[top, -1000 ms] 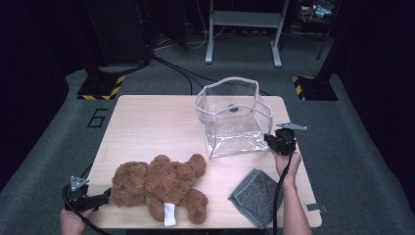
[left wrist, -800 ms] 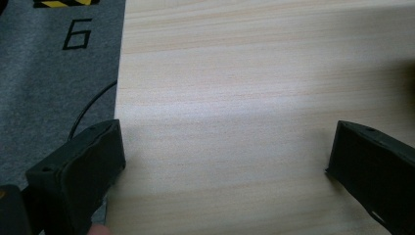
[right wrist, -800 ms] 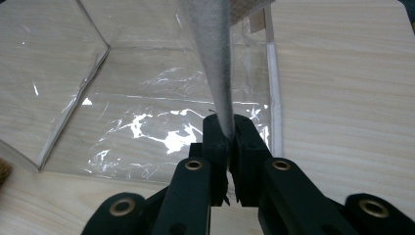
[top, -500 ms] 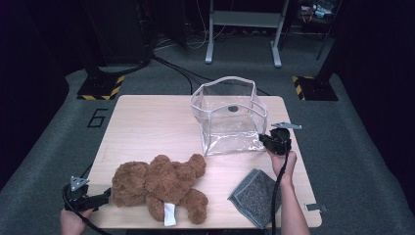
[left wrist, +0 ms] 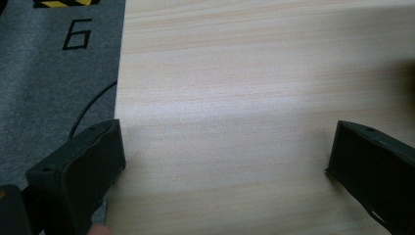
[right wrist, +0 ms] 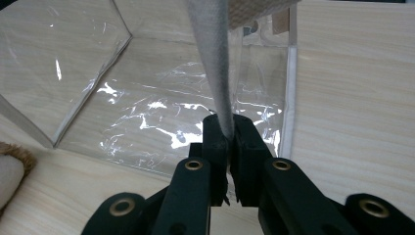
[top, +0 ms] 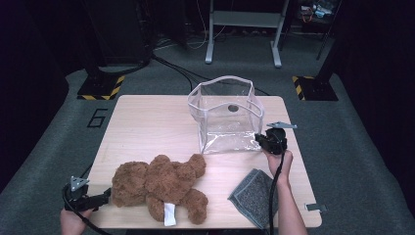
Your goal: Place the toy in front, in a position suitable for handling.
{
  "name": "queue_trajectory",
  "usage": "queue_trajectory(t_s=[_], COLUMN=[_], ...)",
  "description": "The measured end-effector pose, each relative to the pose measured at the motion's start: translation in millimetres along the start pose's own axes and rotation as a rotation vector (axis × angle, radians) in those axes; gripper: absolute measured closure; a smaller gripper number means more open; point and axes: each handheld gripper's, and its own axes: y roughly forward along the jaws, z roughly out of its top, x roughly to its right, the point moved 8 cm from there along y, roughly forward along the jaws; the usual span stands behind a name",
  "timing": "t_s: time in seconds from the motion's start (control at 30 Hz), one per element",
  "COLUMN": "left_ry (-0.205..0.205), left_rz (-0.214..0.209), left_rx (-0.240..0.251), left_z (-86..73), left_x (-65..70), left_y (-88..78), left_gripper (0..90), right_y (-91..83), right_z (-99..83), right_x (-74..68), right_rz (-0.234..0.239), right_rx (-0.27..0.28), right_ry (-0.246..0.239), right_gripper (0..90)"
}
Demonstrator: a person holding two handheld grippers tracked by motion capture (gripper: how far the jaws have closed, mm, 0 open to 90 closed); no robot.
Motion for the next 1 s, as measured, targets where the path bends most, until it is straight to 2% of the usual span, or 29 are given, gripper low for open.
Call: queue_trajectory(t_s=[0.6, 0.73, 1.0], left_ry=[0.002, 0.001, 0.001], left_rz=[0.001, 0.001, 0.000], left_rx=[-0.003, -0.003, -0.003], left_z=[-0.5, -0.4, -0.5], left_x=[-0.1, -0.2, -0.1], left_y=[-0.4, -0.4, -0.4], left_gripper=[0.2, 0.1, 0.2], right_y=[9.8, 12.6, 17.2], right_z=[3.1, 4.5, 5.6], right_x=[-18.1, -22.7, -30.8], right_rz=[0.030, 0.037, 0.053], right_rx=[-0.007, -0.009, -0.013], right_ry=[-0.026, -0.049, -0.052], right_gripper=[85.6, 85.6, 85.6])
